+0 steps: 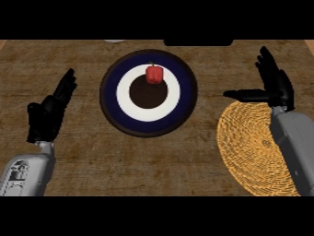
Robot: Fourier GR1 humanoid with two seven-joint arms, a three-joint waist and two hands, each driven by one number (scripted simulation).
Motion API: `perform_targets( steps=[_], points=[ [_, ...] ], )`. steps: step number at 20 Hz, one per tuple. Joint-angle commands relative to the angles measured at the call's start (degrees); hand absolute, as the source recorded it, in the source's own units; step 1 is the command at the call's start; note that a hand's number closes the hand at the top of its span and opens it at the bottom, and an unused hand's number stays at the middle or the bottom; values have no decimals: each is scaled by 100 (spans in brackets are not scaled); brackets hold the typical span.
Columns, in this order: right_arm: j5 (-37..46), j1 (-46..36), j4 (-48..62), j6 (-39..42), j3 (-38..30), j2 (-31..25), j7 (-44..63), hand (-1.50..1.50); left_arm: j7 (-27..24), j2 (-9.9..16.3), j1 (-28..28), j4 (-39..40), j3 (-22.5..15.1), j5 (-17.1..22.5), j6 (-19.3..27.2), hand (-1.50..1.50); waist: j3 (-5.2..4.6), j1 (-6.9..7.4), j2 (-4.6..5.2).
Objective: Pick the bell pepper from the placemat and place it in the plate
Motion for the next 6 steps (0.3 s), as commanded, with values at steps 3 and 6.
perform_targets(
  steps=[3,6],
  points=[
    [-71,-128,671,390,-433,-84,-548,-150,-20,75,-203,203,133,55,-155,0,0,23,8],
    [-125,130,532,851,-543,-517,-580,-150,230,-94,-29,-254,-31,-47,7,0,0,13,-1]
  ],
)
